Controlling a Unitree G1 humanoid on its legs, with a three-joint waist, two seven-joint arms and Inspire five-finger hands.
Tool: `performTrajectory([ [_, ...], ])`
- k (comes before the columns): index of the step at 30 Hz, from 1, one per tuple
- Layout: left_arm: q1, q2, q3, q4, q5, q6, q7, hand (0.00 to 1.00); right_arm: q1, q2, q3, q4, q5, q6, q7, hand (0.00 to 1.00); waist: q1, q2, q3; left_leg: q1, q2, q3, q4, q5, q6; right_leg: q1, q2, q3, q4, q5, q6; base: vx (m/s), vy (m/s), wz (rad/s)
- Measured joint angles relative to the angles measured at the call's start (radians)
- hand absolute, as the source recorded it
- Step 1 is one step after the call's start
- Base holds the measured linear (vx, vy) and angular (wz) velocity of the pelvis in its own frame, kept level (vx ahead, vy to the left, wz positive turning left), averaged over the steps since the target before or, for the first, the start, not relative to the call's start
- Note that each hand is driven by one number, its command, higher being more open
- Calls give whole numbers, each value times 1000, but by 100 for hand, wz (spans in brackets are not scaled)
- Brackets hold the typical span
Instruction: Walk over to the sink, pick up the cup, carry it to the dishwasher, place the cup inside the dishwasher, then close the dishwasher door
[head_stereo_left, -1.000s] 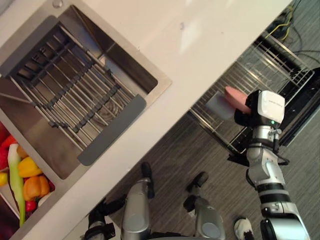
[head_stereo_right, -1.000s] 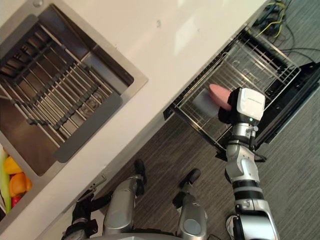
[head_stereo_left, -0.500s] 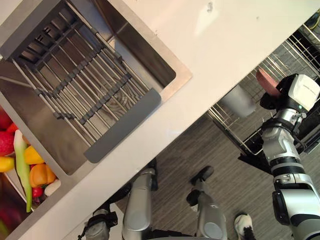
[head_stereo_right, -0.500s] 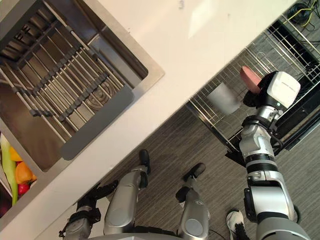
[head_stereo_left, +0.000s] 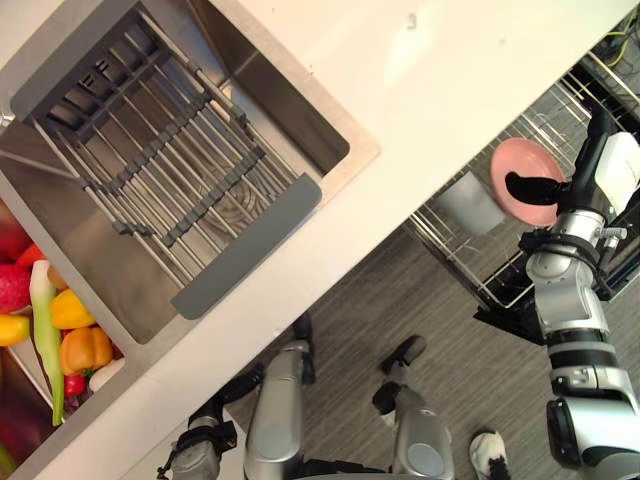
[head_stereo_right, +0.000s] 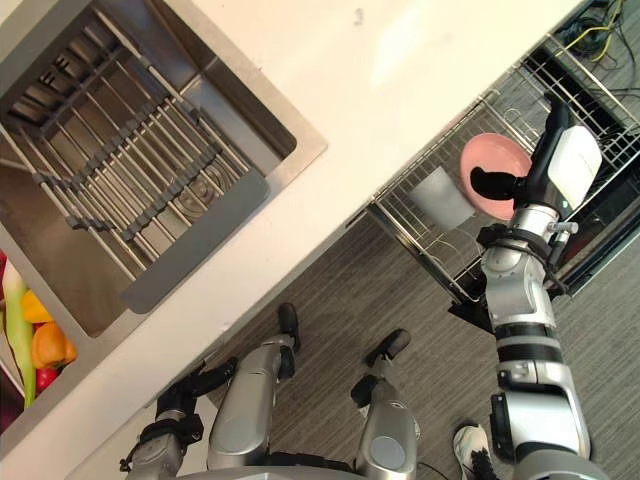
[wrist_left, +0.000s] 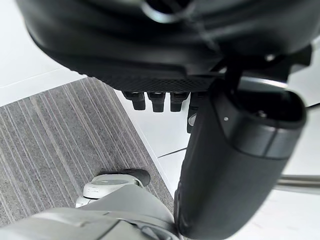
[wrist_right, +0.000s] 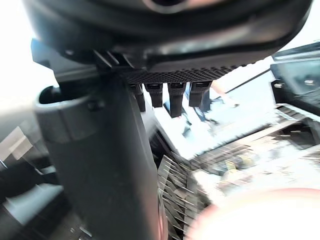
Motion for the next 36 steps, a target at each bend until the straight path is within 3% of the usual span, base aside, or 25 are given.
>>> performTrajectory([
  [3,23,0,19,22,1,6,0,100,73,76,-14,-65,1,-41,4,100,-20,-15,-31,23,-1,16,-11,0,0,8,-4,15,0,0,0,-9,63,-15],
  [6,28,-4,42,38,10,18,1,100,128,132,-56,-65,18,-47,20,100,-27,-24,-40,62,-1,25,-16,-1,-1,37,-4,25,0,0,0,-19,48,-9],
  [11,60,-6,78,72,44,24,8,100,207,181,-160,-65,126,-42,32,100,-38,-52,-105,111,4,51,-25,-5,-5,67,-4,47,0,-2,2,-44,38,-13],
  [15,103,-7,99,103,57,29,17,100,246,186,-316,-45,243,-17,-17,100,-66,-72,-173,137,8,68,-27,-14,-7,79,-4,69,0,-4,5,-26,34,-14],
  [20,103,6,113,101,62,42,18,100,225,151,-416,105,355,18,-79,100,-97,-69,-182,96,19,77,-10,-14,-8,30,-5,88,16,0,1,-69,41,-8],
  [21,93,9,110,100,61,42,17,100,211,144,-418,138,394,24,-90,0,-103,-63,-177,71,20,78,-8,-10,-12,3,-7,90,17,5,-5,-122,55,-4],
  [23,61,8,89,97,56,42,21,100,178,133,-422,171,447,43,-113,0,-111,-38,-145,32,18,78,-7,5,-4,-37,-11,92,21,15,-12,-111,39,1],
  [27,-11,-2,22,50,57,48,40,100,66,81,-424,214,543,84,-127,0,-109,36,-45,-43,8,80,-25,46,9,-124,-15,100,28,45,-30,-128,42,3],
  [33,-52,-38,-79,38,56,71,83,100,-40,-27,-382,228,504,159,-49,0,-102,122,-4,-61,-43,102,-88,91,40,-184,-52,127,28,69,-22,-14,70,1],
  [36,-60,-40,-116,33,54,79,77,100,-70,-60,-324,228,432,169,7,0,-94,146,7,-61,-60,108,-102,96,48,-193,-65,134,28,75,-18,28,78,1],
])
